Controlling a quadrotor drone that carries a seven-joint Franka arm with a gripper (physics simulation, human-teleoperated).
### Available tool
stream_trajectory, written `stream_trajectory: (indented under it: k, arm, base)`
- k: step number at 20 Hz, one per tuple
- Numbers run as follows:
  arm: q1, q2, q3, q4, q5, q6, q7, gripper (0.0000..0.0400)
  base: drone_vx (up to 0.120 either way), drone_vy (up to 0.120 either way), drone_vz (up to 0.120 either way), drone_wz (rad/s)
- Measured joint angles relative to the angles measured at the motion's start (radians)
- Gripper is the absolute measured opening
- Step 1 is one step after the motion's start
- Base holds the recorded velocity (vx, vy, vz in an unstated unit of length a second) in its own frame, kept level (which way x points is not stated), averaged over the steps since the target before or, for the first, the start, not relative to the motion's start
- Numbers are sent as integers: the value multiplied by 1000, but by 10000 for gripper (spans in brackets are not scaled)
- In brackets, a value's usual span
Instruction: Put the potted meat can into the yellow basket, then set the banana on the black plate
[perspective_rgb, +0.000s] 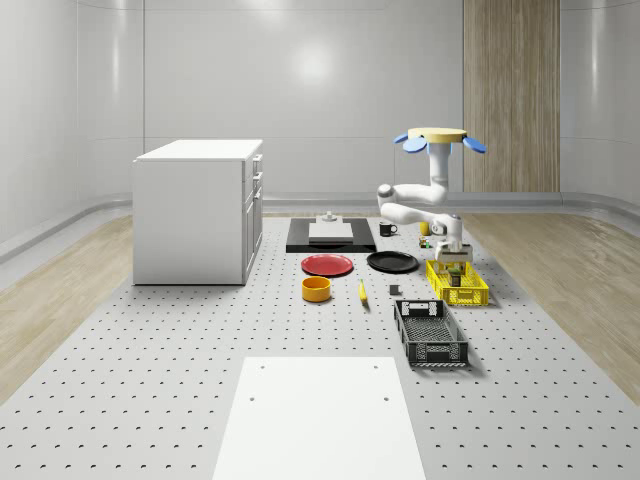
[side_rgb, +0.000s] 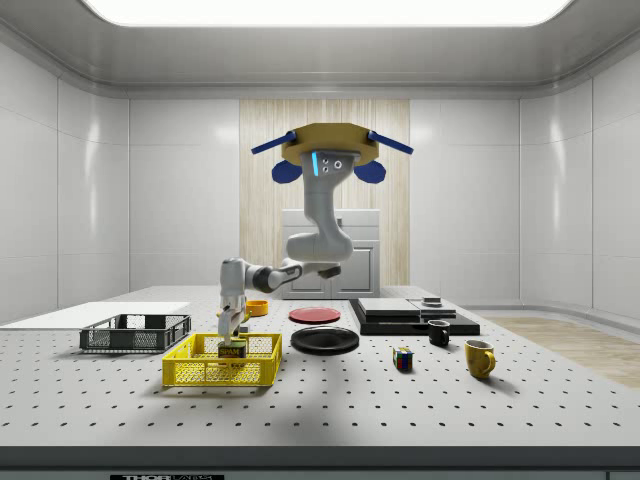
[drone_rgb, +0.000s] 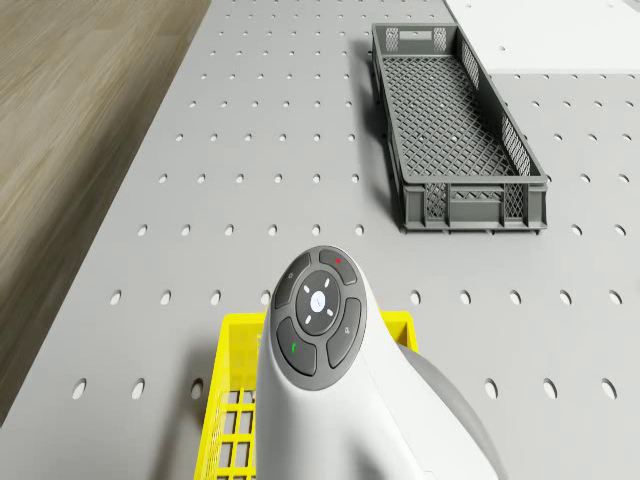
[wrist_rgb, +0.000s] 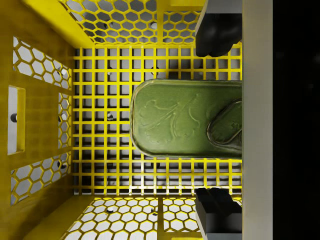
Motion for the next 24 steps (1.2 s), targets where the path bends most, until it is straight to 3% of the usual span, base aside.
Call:
stream_trajectory:
  k: [6,8,20,24]
  arm:
    - [6,1,27,-10,25,-13,-1,398]
    - [7,2,31,-12,29,-15,-2,399]
    - [9,2,37,-14,35,-18,-2,400]
    - [9,3,37,-14,35,-19,-2,400]
  base:
    - [0,0,120,0]
    - [120,-100,80,0]
    - [120,-120,0,0]
    - [10,-120,0,0]
